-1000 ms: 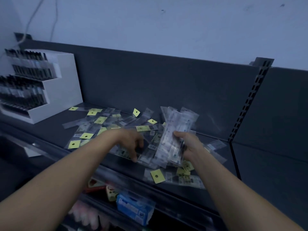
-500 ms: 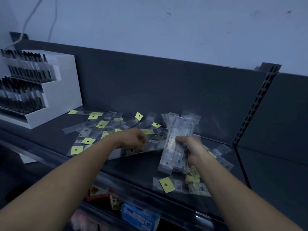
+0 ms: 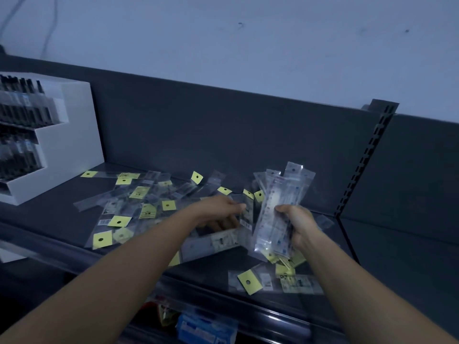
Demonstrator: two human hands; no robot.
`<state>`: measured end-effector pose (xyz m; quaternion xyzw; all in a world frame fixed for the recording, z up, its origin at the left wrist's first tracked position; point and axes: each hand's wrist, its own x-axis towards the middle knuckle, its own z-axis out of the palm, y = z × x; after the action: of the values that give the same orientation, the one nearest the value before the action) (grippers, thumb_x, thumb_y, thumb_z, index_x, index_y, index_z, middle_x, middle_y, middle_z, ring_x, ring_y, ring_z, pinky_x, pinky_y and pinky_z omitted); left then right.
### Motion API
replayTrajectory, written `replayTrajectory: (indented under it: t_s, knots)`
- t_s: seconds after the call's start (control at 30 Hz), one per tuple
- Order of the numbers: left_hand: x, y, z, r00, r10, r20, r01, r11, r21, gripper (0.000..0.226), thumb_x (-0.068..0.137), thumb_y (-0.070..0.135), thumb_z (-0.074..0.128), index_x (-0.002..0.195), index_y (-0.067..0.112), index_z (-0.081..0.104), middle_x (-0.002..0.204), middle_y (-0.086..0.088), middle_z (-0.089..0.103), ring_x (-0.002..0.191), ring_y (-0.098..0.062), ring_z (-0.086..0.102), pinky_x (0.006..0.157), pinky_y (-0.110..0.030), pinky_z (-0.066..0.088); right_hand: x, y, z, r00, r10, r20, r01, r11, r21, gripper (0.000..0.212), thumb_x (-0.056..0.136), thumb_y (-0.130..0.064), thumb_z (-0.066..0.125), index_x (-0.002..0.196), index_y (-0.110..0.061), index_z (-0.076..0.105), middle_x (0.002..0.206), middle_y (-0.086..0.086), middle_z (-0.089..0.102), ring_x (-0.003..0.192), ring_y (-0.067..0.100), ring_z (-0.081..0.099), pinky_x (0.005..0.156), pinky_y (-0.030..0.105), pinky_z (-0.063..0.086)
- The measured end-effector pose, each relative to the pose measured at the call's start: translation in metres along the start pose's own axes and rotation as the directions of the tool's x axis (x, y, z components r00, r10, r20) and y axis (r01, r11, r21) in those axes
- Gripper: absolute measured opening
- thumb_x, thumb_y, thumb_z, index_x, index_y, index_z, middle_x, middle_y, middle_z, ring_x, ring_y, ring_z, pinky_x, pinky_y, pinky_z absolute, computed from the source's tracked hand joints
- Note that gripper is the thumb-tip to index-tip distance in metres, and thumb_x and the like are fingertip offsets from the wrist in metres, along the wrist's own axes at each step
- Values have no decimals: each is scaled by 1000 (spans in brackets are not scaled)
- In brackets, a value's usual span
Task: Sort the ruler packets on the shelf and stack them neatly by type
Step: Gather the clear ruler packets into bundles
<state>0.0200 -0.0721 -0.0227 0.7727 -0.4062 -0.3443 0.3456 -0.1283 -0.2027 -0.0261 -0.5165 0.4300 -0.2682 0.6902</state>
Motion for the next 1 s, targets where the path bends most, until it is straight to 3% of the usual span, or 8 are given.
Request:
replayTrajectory:
  t_s: [0.2,0.33,0.43,0.53,0.63,0.77,0.9,1.0]
  knots:
    - [10,4,25,996,80,28,-83,991,106,52,86,-4,63,134,9,49,108,-11,66,88,-18,62,71,-28,53,-5,-4,-13,999,-24,-43,24,1000,12,34,86,-2,62,118,-6,55,107,18,68,96,34,66,90,54,51]
    - [10,9,29,986,145,80,-152,984,89,61,88,-9,56,144,12,40,116,-10,67,100,-15,60,91,-26,45,-8,-7,-17,998,-48,-34,47,998,-33,33,86,0,61,118,-3,56,99,16,68,86,31,66,73,42,55]
    - [16,3,15,981,180,-77,-155,954,255,48,92,-5,47,137,12,49,118,-9,64,106,-22,60,87,-27,46,-9,-5,-17,1000,-23,-11,23,997,-71,33,86,-1,61,119,0,56,98,17,67,83,31,66,66,38,54]
    - [24,-15,1,949,192,-250,-23,833,552,42,91,6,45,130,20,54,131,-6,58,119,-27,52,98,-38,44,-10,-2,-14,1000,3,14,-2,995,-97,35,86,0,61,120,1,56,99,18,67,82,31,66,62,37,53]
    - [29,-35,-2,972,94,-217,97,679,728,50,95,39,49,142,25,39,152,-1,34,139,-24,31,112,-52,25,-10,-1,-10,999,17,35,-13,994,-109,31,86,0,61,117,0,58,91,15,67,77,29,65,62,36,53]
    - [27,-33,-6,980,139,-143,22,641,768,53,89,60,49,133,31,50,148,0,40,135,-26,34,108,-51,29,-9,-1,-5,998,27,64,-19,992,-124,26,88,0,60,114,-2,58,89,13,67,77,27,65,64,35,52]
    - [24,-28,-8,1000,8,-19,11,591,807,85,76,77,51,149,41,23,161,-3,6,147,-29,2,113,-57,7,-6,0,-2,996,37,78,-28,992,-121,28,88,-1,60,116,-3,57,91,13,67,79,27,64,62,35,52]
    - [26,-28,-12,998,63,11,-48,617,785,84,74,76,56,146,43,30,160,-3,13,146,-26,5,114,-55,8,-3,1,-2,996,46,72,-37,992,-124,30,88,-1,61,118,-2,57,91,13,68,79,27,65,64,36,53]
